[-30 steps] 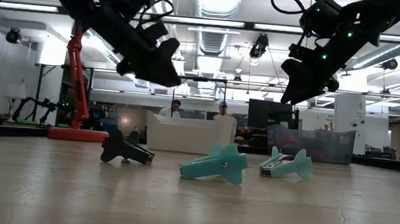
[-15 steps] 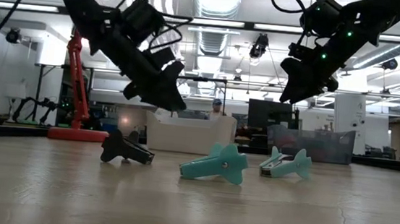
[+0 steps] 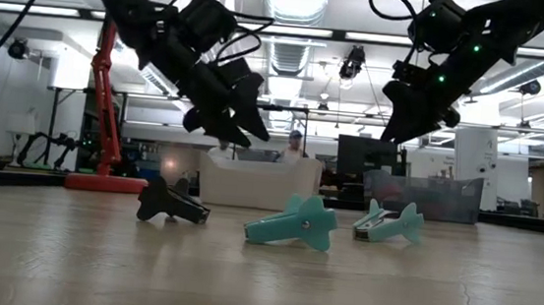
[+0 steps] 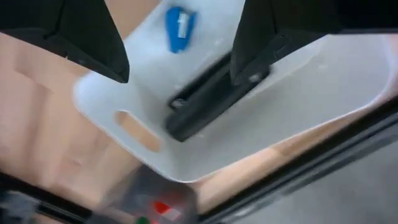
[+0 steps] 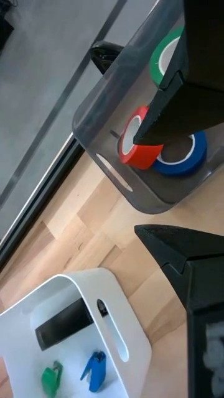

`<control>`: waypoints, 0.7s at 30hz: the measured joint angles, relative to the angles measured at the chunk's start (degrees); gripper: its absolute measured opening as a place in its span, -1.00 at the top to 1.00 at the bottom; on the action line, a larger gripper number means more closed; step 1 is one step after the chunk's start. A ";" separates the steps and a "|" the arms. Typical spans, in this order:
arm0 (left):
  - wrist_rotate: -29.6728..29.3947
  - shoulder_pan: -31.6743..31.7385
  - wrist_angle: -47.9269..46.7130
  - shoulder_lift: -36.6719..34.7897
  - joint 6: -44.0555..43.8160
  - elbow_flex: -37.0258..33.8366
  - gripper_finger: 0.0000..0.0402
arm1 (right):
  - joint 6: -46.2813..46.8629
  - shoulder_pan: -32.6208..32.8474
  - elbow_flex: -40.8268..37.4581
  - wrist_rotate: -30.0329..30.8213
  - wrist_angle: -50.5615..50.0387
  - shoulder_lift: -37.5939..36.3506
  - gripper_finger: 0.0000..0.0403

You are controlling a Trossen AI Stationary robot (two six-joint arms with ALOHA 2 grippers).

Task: Pick and place Stapler, Stapler remover, tape
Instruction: Put the black staple remover into the bottom white bin

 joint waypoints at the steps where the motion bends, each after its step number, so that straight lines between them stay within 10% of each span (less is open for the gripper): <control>1: 1.97 -0.10 -0.14 -0.02 0.07 0.14 -0.41 | -0.04 0.02 -0.12 -0.04 0.00 0.01 -0.04; 13: 38.83 -9.23 -8.38 -2.91 4.44 -0.25 -0.35 | -0.11 0.11 -0.88 -0.84 -0.02 0.01 -0.04; 21: 26.12 -19.19 -19.84 -2.89 9.46 -0.34 -0.34 | 0.44 0.28 -0.88 -3.36 0.41 -0.01 -0.04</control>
